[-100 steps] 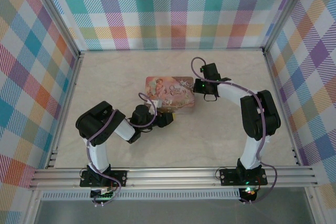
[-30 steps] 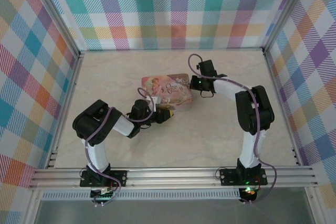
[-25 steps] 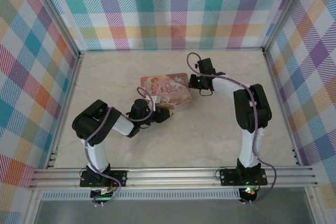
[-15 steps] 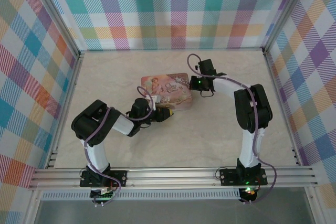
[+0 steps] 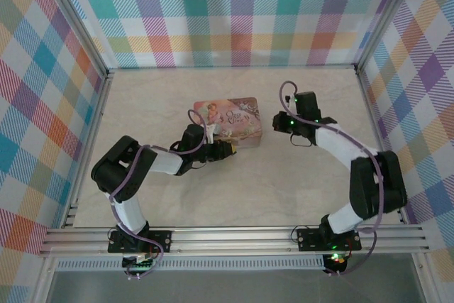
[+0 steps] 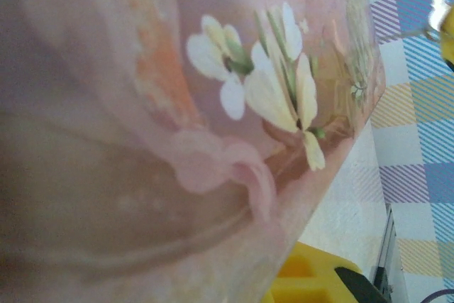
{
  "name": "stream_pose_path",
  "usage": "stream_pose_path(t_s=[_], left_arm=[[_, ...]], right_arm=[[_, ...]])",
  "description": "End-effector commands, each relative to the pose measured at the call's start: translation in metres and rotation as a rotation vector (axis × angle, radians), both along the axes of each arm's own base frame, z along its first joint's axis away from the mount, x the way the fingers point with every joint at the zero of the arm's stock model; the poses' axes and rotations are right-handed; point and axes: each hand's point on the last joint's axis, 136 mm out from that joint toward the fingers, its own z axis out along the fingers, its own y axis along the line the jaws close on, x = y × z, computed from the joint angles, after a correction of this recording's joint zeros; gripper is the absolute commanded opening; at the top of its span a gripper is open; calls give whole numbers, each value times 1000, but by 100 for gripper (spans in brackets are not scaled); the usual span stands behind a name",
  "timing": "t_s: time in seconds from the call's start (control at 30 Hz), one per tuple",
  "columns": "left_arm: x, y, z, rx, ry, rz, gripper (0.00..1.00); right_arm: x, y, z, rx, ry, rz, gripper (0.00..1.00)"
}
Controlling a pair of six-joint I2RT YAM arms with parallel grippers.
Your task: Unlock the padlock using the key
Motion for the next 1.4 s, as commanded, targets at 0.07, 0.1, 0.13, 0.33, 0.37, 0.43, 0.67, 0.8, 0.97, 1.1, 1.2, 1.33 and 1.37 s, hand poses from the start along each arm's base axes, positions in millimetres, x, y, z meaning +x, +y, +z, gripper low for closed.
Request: stream_pose_path(t_s=[0.07,0.1,0.13,0.33,0.37,0.43,0.67,0.8,0.97,1.1,1.2,1.33,1.37], left_arm=[[-5,-8,22,-53,71,-13,15],[-4,-9,26,-57,72,-13,15],[-4,-10,29,-61,77,-12,15],[0,-10,39,-67,83,8,15],[1,-11,40,-73,87,8,15],[1,-13,44,-88,100,6,15],[4,-16,54,-96,118,9,15],[4,-17,59,-106,124,10,16],[5,-19,63,-115,137,8,16],[6,-20,67,-120,145,10,16],[7,-21,70,-131,144,12,16],[7,-22,73,-143,143,13,16],[7,-22,73,-145,141,12,16]], right_arm=[[-31,18,44,197,-100,116,0],[-39,21,51,229,-114,142,0],[-46,24,57,259,-123,163,0],[-79,33,81,384,-168,251,0],[-82,34,83,399,-170,256,0],[-88,35,90,430,-183,276,0],[-100,40,88,543,-161,291,0],[-102,40,79,581,-140,278,0],[-102,41,63,610,-102,251,0],[-102,47,48,619,-68,235,0],[-102,56,38,627,-62,238,0],[-100,67,25,655,-33,221,0],[-100,70,22,657,-24,221,0]])
